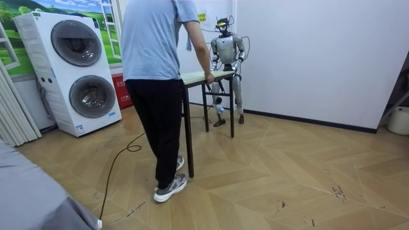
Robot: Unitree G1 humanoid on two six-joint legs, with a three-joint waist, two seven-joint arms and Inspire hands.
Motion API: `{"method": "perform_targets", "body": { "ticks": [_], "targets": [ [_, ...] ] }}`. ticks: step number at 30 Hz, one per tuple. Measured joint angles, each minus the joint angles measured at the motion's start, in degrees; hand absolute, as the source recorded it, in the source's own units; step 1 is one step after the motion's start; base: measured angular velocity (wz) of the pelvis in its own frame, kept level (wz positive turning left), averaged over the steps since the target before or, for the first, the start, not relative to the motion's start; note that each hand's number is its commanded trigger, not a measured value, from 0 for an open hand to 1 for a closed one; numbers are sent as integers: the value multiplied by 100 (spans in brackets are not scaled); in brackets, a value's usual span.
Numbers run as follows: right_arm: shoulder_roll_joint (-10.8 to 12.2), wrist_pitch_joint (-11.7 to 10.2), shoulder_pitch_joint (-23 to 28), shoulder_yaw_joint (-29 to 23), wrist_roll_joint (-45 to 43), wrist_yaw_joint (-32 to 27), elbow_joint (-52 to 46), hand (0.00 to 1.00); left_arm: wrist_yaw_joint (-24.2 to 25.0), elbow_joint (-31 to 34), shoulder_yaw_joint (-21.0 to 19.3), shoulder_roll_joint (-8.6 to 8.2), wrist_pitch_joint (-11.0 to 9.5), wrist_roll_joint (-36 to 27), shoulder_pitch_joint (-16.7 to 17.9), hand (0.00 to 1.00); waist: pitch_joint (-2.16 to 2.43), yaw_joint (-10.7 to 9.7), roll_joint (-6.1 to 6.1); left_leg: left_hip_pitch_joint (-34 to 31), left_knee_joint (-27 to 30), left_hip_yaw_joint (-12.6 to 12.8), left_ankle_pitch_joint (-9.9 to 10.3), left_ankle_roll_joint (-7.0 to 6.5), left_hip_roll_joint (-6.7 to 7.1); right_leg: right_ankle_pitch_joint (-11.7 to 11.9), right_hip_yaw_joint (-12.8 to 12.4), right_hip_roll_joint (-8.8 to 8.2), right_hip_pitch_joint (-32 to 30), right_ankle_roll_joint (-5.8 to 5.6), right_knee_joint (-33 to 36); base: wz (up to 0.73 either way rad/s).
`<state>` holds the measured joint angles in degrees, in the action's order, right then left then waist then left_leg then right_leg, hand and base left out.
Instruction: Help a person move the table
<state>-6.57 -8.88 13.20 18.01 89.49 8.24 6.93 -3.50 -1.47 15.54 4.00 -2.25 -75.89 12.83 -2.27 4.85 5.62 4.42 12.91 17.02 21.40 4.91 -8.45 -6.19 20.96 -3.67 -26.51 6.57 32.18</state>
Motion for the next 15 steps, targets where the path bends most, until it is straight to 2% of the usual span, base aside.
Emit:
{"method": "perform_targets", "body": {
  "ticks": [1, 2, 3, 4, 5, 6, 7, 8, 9, 10, 11, 12, 13, 14, 15],
  "targets": [
    [-14, 40, -6, -37, -3, 0, 42, 100, 6, -78, 5, -15, -39, -1, -10, 100, -20, 16, -37, 31, -11, -52, -43, -69, 90, 4, -56, -34, -250, -89, 191, -58],
    [24, 179, -57, 8, -67, 0, 132, 100, 64, -101, -13, 50, -197, -95, 119, 100, 23, 61, -58, 7, 81, -298, -15, -114, 209, 440, -105, 70, -356, -69, -502, -55],
    [94, 269, -2, 27, -218, 10, 140, 100, 169, -163, -17, 118, -223, -146, 187, 100, 40, -8, -125, -107, 267, -345, 92, -223, 399, 1209, 51, -71, -258, 159, -1085, -35],
    [115, 251, 43, 2, -280, 70, 119, 100, 190, -249, -21, -13, -200, -145, 185, 100, 49, -23, -57, -221, 501, -311, 252, -305, 448, 1229, 106, -178, -218, 172, -1160, 13],
    [117, 250, 58, -25, -287, 69, 122, 100, 194, -295, -24, -40, -177, -137, 165, 100, 43, -27, -72, -295, 591, -327, 297, -322, 498, 1253, 79, -241, -227, 147, -1161, 16],
    [96, 263, 108, -97, -283, 69, 150, 100, 206, -376, -7, -60, -85, -114, 130, 100, 45, -27, -111, -396, 693, -307, 345, -430, 579, 1392, 7, -317, -206, 84, -1236, 12],
    [73, 316, 165, -138, -283, 69, 187, 100, 204, -443, -1, -61, -11, -101, 124, 100, 44, -42, -137, -455, 785, -308, 308, -511, 672, 1684, -76, -346, -121, -19, -1466, 9],
    [72, 337, 188, -151, -296, 69, 187, 100, 205, -472, 1, -62, -3, -107, 126, 100, 44, -51, -146, -491, 824, -306, 282, -559, 714, 1875, -122, -357, -81, -84, -1613, 5],
    [52, 367, 216, -166, -315, 69, 208, 100, 206, -520, 1, -62, 1, -111, 126, 100, 43, -120, -166, -591, 904, -261, 221, -669, 789, 2288, -237, -392, -17, -244, -1894, 11],
    [92, 396, 207, -183, -341, 69, 321, 100, 206, -598, -4, -54, 0, -112, 126, 100, 33, -180, -217, -639, 914, -191, 131, -786, 879, 2627, -401, -429, 12, -513, -2064, 13],
    [85, 414, 220, -185, -347, 69, 356, 100, 206, -635, -3, -50, 0, -98, 126, 100, 33, -191, -224, -663, 930, -146, 98, -833, 896, 2716, -523, -465, 12, -639, -2055, 33],
    [83, 519, 301, -255, -346, 85, 365, 100, 206, -666, 8, -19, 7, -78, 141, 100, 27, -311, -208, -713, 1003, 41, 58, -892, 834, 2184, -580, -608, 13, -807, -1502, 61],
    [126, 546, 424, -295, -346, 158, 355, 100, 201, -666, 31, 17, 35, -18, 146, 100, 28, -390, -231, -716, 942, 42, -55, -924, 820, 1235, -560, -806, 27, -841, -493, 69],
    [165, 556, 471, -315, -345, 185, 353, 100, 202, -666, 33, 22, 34, 15, 147, 100, 28, -396, -257, -716, 887, 43, -121, -943, 820, 903, -540, -884, 69, -846, -98, 48],
    [199, 566, 495, -333, -341, 181, 360, 100, 203, -666, 36, 47, 27, 43, 162, 100, 35, -393, -290, -722, 795, 35, -227, -961, 822, 446, -510, -993, 231, -830, 461, 13]
  ]
}}
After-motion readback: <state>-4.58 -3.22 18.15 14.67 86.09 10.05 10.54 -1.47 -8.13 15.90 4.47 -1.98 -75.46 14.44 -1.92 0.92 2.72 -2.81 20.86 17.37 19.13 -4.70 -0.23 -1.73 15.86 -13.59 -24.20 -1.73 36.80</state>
